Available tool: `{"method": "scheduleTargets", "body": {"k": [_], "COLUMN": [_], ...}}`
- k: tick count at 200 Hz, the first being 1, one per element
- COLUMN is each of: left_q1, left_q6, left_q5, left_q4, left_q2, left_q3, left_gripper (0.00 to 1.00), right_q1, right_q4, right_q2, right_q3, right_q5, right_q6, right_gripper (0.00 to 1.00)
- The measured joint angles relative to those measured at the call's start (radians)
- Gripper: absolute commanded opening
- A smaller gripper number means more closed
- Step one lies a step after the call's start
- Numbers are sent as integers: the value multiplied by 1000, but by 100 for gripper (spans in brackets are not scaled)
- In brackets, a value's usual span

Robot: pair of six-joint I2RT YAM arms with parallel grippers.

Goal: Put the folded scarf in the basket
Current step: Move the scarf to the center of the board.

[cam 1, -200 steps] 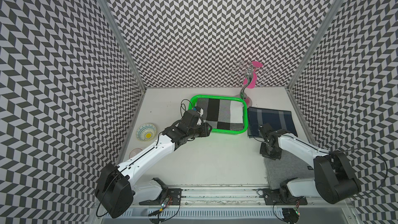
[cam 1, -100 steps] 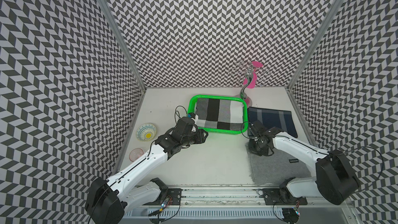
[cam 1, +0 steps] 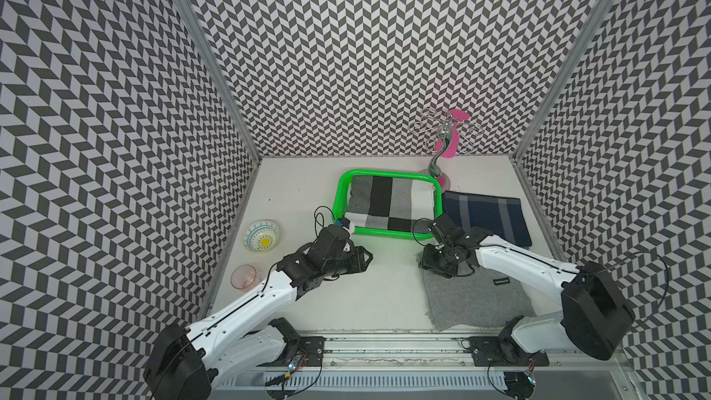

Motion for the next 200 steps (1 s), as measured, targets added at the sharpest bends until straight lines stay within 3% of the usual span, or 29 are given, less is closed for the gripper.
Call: {"method": "scheduleTargets", "body": {"k": [40, 92, 139, 165, 200], "left_q1": [-208, -277, -399, -422, -443], "left_q6": [-115, -199, -266, -279, -294], "left_q5": [-49, -71, -63, -66, -77], "left_q4": [71, 213, 406, 452, 527], "left_q2": [38, 144, 368, 486, 594], "left_q3": [4, 0, 22, 62, 90], "left_gripper": [46, 53, 60, 64, 68], "right_q1": [-80, -34, -155, -227, -240], "right_q4": [-85, -231, -291, -288, -291], "right_q2": [-166, -185, -248, -273, -275], "right_q3": [-11, -51, 86, 133, 143], "right_q5": [27, 113, 199, 203, 190], "right_q6": [-64, -86, -132, -169, -209], "right_gripper": [52, 56, 57, 57, 57]}}
